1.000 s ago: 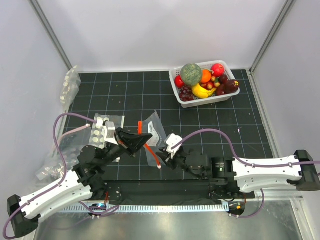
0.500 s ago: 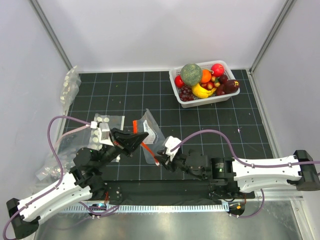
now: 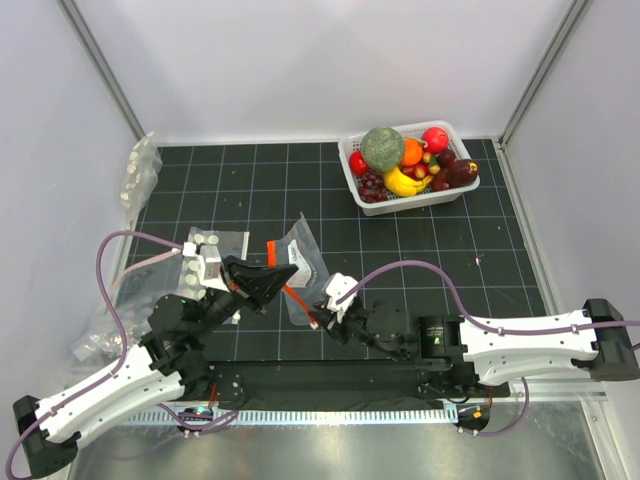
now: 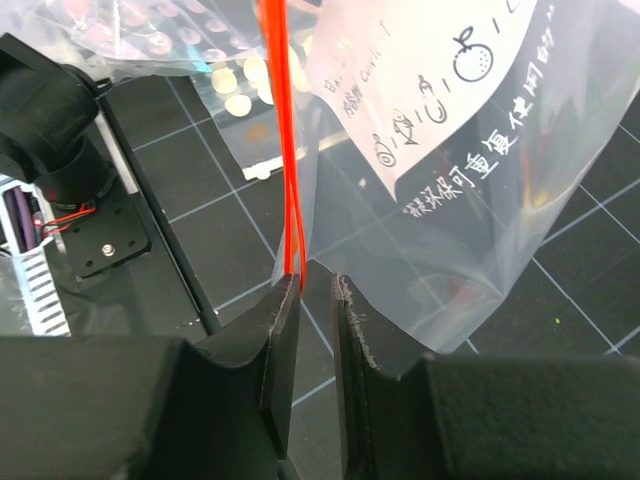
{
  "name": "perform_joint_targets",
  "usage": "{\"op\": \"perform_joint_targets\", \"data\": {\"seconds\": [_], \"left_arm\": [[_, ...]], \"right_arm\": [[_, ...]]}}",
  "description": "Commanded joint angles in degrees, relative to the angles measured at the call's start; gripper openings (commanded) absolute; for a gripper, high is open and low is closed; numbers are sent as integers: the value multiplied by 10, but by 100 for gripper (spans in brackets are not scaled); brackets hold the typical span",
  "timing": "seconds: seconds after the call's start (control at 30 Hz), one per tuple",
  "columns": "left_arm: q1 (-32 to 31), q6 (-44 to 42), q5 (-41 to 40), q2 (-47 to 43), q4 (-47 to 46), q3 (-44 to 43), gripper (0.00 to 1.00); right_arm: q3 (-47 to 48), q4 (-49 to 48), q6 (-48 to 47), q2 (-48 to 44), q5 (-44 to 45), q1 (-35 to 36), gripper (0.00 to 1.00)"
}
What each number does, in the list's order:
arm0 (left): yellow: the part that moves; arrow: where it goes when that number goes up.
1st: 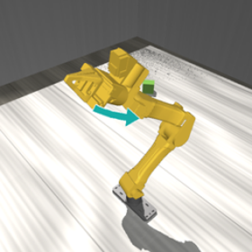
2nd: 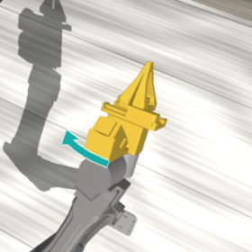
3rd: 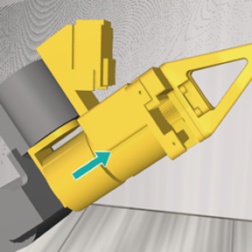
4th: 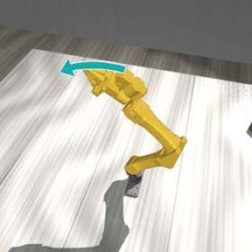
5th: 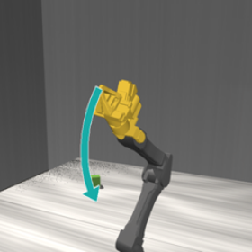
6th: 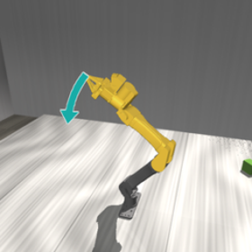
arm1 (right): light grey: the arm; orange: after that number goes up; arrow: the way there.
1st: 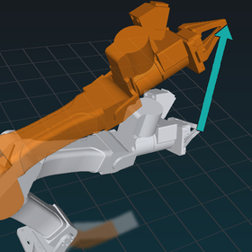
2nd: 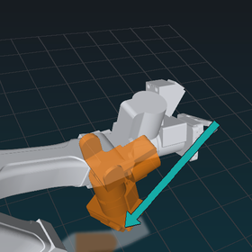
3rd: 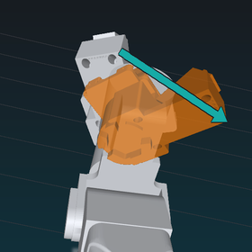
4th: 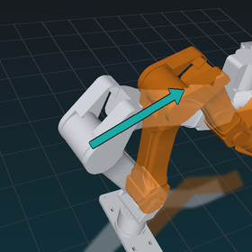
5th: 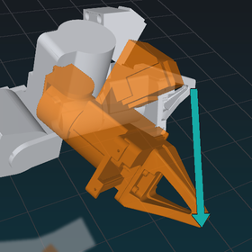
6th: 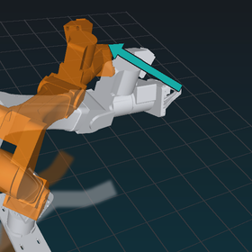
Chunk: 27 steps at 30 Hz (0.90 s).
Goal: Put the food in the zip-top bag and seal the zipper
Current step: Open the zipper of the food storage bag.
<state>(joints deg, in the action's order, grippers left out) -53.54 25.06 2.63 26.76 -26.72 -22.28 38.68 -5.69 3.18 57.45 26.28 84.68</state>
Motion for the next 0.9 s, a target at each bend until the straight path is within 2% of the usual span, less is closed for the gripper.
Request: {"op": "perform_joint_targets", "data": {"seconds": [0.0,0.87], "left_arm": [[2,-3,4,1,-22,-2,1],[2,51,-12,5,-90,36,1]], "right_arm": [[22,-25,2,6,35,4,26],[32,-45,-1,44,58,4,25]]}}
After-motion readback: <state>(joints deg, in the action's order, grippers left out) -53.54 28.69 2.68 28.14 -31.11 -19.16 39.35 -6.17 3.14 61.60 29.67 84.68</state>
